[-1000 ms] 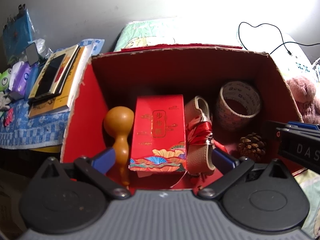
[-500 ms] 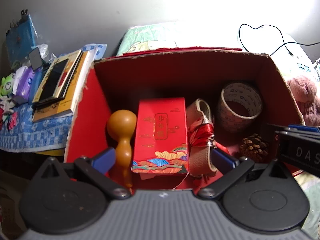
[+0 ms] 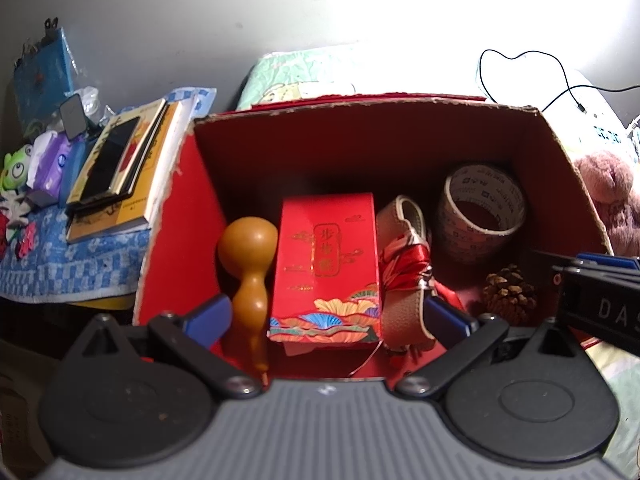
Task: Organize objects
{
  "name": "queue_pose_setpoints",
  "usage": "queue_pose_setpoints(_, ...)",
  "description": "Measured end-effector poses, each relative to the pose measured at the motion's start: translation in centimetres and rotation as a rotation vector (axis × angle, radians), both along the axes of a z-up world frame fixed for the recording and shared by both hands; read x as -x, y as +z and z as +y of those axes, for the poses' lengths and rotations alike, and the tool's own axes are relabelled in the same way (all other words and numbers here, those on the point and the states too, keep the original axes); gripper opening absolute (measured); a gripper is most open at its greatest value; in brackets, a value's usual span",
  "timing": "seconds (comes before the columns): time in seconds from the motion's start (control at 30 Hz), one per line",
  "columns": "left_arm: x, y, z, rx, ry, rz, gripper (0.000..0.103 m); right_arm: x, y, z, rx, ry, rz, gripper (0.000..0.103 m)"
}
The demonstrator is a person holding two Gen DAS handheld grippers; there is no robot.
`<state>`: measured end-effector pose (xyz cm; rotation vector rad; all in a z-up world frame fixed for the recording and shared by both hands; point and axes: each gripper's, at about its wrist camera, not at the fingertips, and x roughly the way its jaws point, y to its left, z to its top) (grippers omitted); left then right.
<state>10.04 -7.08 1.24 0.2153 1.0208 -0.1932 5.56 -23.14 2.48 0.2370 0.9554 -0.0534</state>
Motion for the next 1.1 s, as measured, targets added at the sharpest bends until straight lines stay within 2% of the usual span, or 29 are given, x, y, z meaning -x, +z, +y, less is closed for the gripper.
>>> queue_pose_setpoints(1.1, -0.23, -0.53, -0.03, -0.008, 0.007, 0.014, 0.102, 0.03, -0.53, -0.04, -0.018, 0.007, 0.006, 0.046)
